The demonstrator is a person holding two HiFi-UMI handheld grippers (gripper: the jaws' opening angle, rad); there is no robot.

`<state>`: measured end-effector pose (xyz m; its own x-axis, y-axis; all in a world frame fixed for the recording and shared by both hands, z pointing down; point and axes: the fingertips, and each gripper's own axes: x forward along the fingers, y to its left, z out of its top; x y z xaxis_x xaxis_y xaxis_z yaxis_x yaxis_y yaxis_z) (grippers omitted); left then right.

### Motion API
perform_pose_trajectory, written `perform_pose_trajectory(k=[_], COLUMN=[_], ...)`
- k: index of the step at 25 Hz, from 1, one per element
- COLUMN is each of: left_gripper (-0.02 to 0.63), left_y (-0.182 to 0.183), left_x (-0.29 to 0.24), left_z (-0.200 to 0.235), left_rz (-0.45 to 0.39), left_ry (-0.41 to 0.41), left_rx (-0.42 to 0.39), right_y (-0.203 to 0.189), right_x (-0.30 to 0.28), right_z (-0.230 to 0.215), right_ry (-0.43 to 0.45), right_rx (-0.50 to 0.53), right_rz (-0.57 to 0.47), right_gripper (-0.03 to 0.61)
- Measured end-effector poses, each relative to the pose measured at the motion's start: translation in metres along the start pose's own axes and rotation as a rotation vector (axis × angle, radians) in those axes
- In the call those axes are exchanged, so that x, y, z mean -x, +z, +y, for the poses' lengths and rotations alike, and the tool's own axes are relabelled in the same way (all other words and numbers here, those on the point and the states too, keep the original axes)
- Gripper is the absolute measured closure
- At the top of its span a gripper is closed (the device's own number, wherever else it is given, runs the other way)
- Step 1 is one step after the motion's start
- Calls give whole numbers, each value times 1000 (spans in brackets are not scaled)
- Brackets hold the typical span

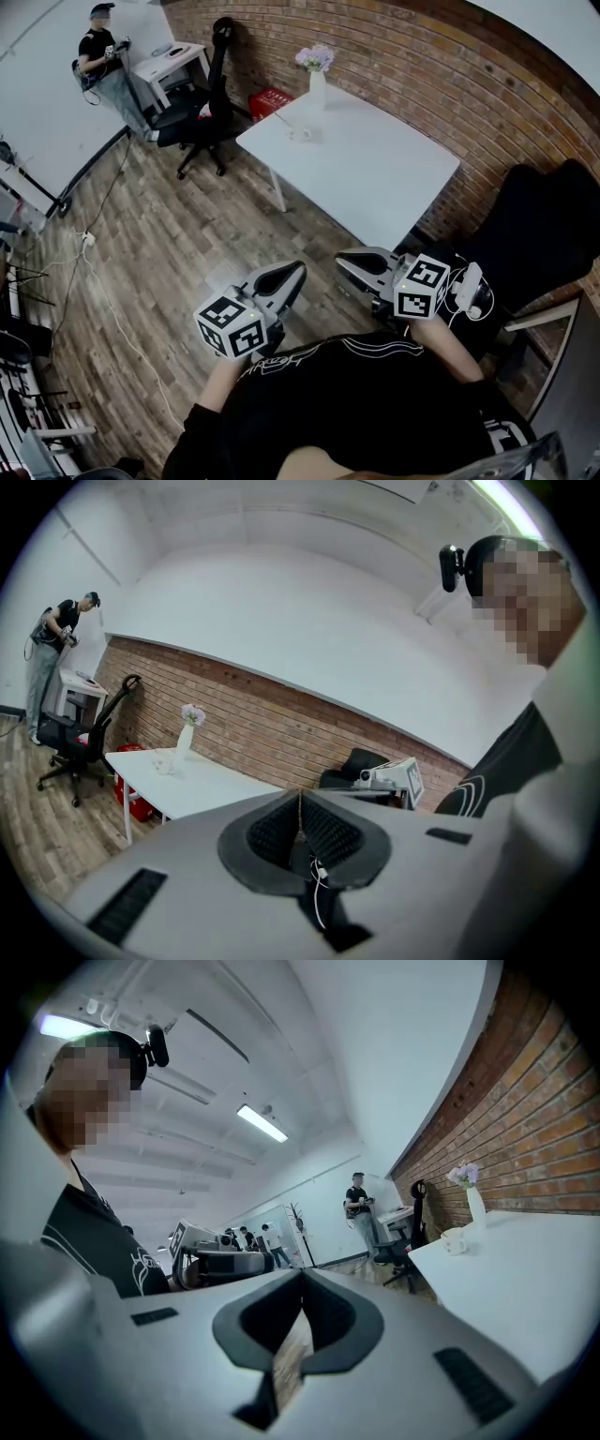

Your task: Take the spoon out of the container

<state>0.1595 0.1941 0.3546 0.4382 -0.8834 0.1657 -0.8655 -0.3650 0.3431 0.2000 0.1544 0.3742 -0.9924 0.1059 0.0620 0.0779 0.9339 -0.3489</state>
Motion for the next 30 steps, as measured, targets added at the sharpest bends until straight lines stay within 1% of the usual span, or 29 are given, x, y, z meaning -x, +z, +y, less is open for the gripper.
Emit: perform_pose_trajectory(k=[4,8,12,15,20,24,27,30], left_gripper=[604,604,604,604,604,604,604,604], left_y=[-1,-2,2,4,13,30,50,76], left_x=[-10,-18,-21,-26,-43,-59,-71,-82], left_z=[4,14,35,56,104,155,201,245], left_rz=[0,5,3,11,15,28,55,80], left_ry=[16,29,48,46,24,-11,-35,-81], left_rx=[0,13,27,42,68,82,71,41], right_y=[1,-1,-1,1,4,15,31,48], right_x=[3,-2,-17,-30,-57,-90,-121,-156], right_z=[-14,-26,-40,-57,-93,-133,-164,-193], right_ry=[7,19,27,19,-19,-72,-123,-166], right_rx=[-3,-6,-18,-38,-49,-72,-85,-100], right_rz=[-8,7,17,12,22,4,-3,-5], right_gripper=[583,583,583,583,583,583,583,583])
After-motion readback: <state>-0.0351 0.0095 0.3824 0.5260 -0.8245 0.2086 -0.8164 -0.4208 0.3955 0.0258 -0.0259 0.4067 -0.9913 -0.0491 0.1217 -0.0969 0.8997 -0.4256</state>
